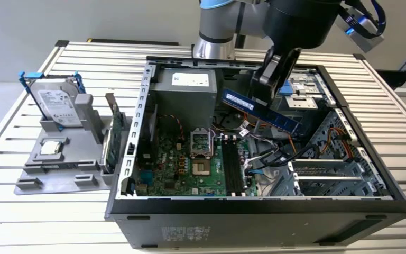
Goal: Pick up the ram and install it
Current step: 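Insert the ram into the slot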
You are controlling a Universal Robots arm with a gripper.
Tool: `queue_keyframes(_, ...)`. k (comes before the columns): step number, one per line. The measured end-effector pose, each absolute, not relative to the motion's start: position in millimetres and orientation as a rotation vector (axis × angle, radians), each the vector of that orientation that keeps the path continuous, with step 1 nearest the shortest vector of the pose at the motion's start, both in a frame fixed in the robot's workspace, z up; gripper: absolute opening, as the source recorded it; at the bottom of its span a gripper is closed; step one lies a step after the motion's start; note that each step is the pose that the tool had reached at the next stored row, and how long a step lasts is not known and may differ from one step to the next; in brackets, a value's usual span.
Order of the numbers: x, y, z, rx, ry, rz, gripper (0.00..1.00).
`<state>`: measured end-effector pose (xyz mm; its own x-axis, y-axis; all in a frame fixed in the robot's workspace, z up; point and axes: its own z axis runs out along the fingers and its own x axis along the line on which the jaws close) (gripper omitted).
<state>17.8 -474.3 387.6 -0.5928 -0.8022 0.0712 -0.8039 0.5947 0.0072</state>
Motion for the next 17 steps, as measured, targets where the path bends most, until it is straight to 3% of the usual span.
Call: queue_keyframes(17,17.8,-474.3,387.6,1.259,-2.804,0.034,0.0)
